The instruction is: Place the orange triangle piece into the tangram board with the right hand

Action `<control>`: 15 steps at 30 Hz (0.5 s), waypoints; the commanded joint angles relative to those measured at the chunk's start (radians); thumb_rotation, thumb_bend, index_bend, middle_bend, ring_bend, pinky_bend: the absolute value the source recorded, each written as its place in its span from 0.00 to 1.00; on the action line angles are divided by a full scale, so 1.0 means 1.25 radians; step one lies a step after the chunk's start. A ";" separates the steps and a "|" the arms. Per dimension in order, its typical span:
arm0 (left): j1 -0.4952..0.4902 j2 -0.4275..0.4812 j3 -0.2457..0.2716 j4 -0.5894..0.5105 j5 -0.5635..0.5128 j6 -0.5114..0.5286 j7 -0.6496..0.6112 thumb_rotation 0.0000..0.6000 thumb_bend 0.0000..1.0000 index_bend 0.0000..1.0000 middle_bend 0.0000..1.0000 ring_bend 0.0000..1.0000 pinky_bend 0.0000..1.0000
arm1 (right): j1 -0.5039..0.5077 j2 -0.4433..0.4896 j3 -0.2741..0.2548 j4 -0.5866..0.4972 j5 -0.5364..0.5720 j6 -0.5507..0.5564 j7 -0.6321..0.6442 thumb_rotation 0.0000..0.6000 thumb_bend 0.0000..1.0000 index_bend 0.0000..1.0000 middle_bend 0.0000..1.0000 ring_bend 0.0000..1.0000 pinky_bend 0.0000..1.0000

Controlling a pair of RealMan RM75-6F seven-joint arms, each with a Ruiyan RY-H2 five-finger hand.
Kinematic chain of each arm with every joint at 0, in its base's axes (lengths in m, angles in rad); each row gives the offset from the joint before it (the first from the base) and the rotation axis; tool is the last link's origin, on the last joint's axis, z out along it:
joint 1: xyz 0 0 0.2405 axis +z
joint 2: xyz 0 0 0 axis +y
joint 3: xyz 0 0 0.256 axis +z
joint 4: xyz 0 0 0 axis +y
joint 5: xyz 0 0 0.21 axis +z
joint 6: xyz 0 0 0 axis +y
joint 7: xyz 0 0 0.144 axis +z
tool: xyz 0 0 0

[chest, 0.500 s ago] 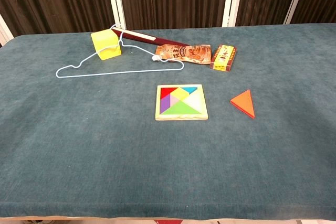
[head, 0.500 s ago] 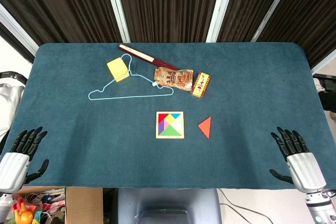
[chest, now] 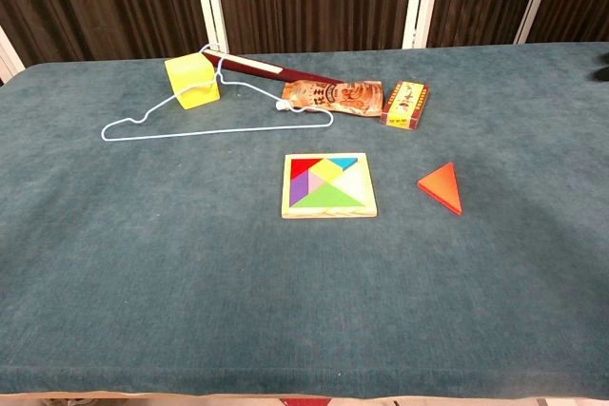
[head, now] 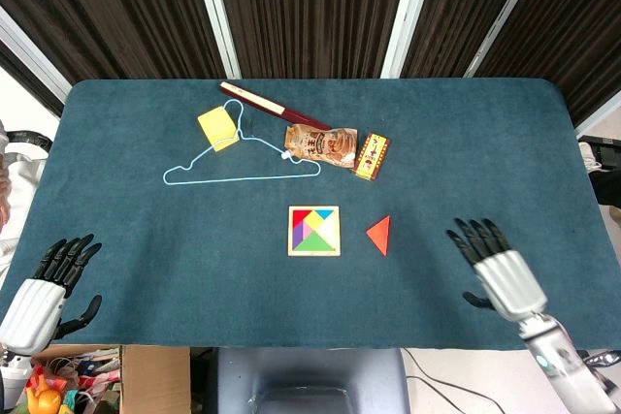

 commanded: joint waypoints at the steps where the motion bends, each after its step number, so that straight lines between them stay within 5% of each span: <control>1: -0.010 0.004 0.007 -0.006 -0.002 -0.027 -0.006 1.00 0.44 0.00 0.00 0.00 0.03 | 0.157 -0.040 0.060 0.021 0.026 -0.190 -0.077 1.00 0.10 0.08 0.00 0.00 0.00; 6: -0.020 -0.002 0.012 0.002 -0.002 -0.049 -0.001 1.00 0.44 0.00 0.00 0.00 0.03 | 0.261 -0.103 0.100 0.038 0.072 -0.305 -0.180 1.00 0.11 0.21 0.00 0.00 0.00; 15: -0.021 0.006 0.013 0.002 -0.011 -0.048 -0.012 1.00 0.44 0.00 0.00 0.00 0.03 | 0.362 -0.174 0.110 0.108 0.143 -0.413 -0.356 1.00 0.17 0.31 0.00 0.00 0.00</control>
